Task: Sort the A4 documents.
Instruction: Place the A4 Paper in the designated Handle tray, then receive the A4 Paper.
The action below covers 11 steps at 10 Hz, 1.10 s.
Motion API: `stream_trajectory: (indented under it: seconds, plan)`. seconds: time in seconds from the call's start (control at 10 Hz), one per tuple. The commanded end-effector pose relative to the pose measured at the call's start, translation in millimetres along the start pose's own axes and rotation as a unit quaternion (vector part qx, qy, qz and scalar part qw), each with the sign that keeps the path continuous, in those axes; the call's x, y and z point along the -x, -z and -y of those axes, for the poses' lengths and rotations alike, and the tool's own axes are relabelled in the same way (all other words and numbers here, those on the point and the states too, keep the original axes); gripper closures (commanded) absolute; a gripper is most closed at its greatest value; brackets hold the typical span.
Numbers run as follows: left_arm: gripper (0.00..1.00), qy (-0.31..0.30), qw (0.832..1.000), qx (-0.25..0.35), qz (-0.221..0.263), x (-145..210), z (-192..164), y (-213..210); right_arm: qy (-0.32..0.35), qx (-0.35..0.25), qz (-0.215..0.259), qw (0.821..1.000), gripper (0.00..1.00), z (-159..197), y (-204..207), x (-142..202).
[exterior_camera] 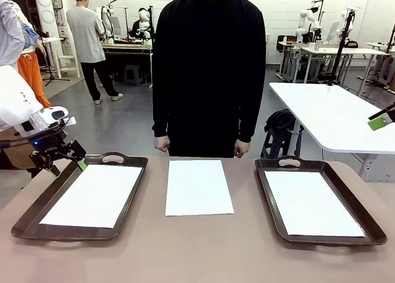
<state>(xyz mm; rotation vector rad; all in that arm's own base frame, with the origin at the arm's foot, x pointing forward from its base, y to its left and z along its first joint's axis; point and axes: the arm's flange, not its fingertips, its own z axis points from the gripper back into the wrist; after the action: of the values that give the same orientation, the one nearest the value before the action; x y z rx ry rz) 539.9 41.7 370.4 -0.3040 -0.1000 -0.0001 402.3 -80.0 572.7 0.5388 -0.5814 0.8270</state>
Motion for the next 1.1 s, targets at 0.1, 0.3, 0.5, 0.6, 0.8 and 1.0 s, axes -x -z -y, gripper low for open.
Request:
stream_trajectory:
  seconds: [0.1, 0.3, 0.5, 0.6, 0.8, 1.0]
  plan:
    - [0.0, 0.007, 1.0, 0.0, 0.0, 0.1, -0.7, 0.0, 0.0, 0.001, 0.0, 1.0, 0.0, 0.3, 1.1, -0.1]
    - [0.0, 0.007, 1.0, 0.0, 0.0, 0.1, -0.7, 0.0, 0.0, 0.001, 0.0, 1.0, 0.0, 0.3, 1.1, -0.1]
    - [0.0, 0.007, 1.0, 0.0, 0.0, 0.1, -0.7, 0.0, 0.0, 0.001, 0.0, 1.0, 0.0, 0.3, 1.1, -0.1]
    - [0.0, 0.007, 1.0, 0.0, 0.0, 0.1, -0.7, 0.0, 0.0, 0.001, 0.0, 1.0, 0.0, 0.3, 1.1, -0.1]
    - [0.0, 0.007, 1.0, 0.0, 0.0, 0.1, -0.7, 0.0, 0.0, 0.001, 0.0, 1.0, 0.0, 0.3, 1.1, -0.1]
    - [0.0, 0.007, 1.0, 0.0, 0.0, 0.1, -0.7, 0.0, 0.0, 0.001, 0.0, 1.0, 0.0, 0.3, 1.1, -0.1]
